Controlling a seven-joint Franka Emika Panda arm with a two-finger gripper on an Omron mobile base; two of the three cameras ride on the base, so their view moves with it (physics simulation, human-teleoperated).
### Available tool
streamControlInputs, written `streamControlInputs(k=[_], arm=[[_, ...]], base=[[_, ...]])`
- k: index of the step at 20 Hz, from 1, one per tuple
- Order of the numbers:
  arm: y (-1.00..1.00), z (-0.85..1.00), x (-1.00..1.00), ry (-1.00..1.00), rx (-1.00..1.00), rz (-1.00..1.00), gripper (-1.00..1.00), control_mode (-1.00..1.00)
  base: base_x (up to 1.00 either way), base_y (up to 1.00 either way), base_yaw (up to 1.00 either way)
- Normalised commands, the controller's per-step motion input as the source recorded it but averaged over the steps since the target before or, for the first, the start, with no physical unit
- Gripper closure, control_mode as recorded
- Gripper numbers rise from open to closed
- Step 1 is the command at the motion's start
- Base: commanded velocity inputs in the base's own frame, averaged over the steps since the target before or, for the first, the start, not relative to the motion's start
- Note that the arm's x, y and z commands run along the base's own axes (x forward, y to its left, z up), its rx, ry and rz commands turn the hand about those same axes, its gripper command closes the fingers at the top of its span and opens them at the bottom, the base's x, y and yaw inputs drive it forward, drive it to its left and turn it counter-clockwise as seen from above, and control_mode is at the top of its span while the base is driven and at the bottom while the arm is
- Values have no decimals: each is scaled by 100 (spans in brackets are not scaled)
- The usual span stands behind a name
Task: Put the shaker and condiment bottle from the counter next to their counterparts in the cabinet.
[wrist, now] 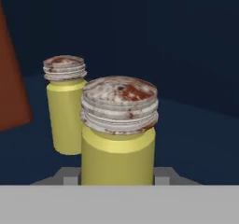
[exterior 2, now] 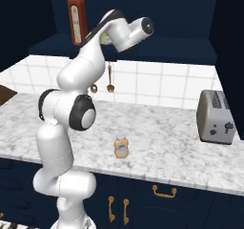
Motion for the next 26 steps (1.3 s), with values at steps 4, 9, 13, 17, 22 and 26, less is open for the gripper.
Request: streamControlInputs(k=[4, 9, 13, 17, 22, 26], arm=[[0, -15, 46, 3, 0, 3, 100, -100], [0, -24, 47, 6, 0, 5, -100, -100], [-4, -5, -7, -1, 0, 2, -100, -100], [11, 22, -36, 0, 3, -3, -100, -100], [32, 7, -57, 0, 0, -3, -100, -100], [29, 0, -89, -1, 0, -12, -100, -100]], base=[[0, 0, 0], [0, 0, 0], [0, 0, 0], [0, 0, 0], [0, 0, 0], [0, 0, 0]])
